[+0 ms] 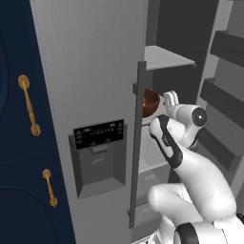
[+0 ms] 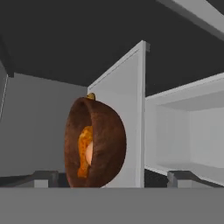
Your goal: Pick the chicken drumstick and onion from their plates and place them in the bowl. Then put the bowl in the fridge.
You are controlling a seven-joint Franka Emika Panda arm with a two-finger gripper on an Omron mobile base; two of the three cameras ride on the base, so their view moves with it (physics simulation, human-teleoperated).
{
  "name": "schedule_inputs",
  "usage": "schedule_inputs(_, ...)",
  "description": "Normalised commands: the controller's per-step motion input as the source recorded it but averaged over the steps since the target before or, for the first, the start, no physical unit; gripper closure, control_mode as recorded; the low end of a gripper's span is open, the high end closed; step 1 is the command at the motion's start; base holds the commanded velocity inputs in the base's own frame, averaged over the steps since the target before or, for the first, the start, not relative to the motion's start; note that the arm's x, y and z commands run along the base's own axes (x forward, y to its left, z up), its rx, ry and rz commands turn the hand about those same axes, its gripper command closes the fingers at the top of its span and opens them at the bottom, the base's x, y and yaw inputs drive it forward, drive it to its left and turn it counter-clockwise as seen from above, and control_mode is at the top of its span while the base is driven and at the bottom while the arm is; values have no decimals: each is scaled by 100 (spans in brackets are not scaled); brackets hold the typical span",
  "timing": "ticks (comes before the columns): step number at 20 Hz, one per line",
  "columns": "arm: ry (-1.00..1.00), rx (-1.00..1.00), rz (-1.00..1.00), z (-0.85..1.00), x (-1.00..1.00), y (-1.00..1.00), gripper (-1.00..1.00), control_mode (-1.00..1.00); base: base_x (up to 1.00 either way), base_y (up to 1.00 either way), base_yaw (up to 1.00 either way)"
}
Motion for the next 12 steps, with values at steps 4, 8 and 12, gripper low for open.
schedule_inputs(4, 10, 0, 0, 98, -84, 0, -100, -100, 0, 0, 0)
schedule_inputs(8, 24, 0, 0, 37, -81, 0, -100, -100, 0, 0, 0)
schedule_inputs(12, 42, 0, 0, 54, -59, 0, -100, -100, 0, 0, 0)
